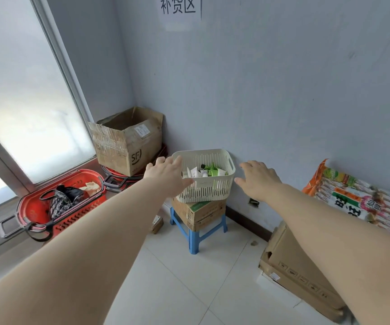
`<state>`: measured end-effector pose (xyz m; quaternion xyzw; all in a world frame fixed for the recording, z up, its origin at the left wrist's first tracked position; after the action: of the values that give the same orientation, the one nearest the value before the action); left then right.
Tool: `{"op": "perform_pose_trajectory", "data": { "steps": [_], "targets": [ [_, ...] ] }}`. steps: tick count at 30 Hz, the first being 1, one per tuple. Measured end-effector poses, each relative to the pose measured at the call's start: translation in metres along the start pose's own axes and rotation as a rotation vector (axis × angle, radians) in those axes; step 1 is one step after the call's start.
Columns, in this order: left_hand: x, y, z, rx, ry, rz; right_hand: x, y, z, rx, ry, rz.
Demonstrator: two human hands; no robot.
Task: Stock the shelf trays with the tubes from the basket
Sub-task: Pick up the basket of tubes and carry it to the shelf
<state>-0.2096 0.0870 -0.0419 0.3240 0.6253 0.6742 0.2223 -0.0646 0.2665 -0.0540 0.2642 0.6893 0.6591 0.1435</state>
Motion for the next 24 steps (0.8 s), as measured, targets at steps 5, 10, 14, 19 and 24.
{"op": "perform_pose_trajectory", "data": {
  "steps": [5, 10, 14, 19, 24],
  "targets": [
    [0.051, -0.028, -0.015, -0.009, 0.053, -0.073, 0.053, -0.032, 0.012, 0.005, -0.015, -0.058],
    [0.112, -0.053, -0.019, -0.03, 0.125, -0.09, 0.121, -0.07, 0.035, 0.009, -0.008, -0.091],
    [0.165, -0.078, -0.017, -0.053, 0.217, -0.134, 0.18, -0.098, 0.061, 0.031, 0.024, -0.113],
    [0.22, -0.116, -0.014, -0.12, 0.337, -0.201, 0.239, -0.133, 0.095, 0.018, 0.031, -0.19],
    [0.252, -0.158, -0.015, -0.169, 0.403, -0.279, 0.279, -0.172, 0.108, 0.039, 0.006, -0.269]
  ]
}}
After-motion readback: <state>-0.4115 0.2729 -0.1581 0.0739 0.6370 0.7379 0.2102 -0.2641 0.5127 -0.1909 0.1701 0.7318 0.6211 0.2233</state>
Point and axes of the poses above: each hand's wrist, its own x-axis towards the middle knuckle, its own y-axis out of the back of the hand, z = x × y, the point moved 2 cm from there along x, towards the middle knuckle, and after that the axes turned 11 degrees about z, right-handed, at the moved point
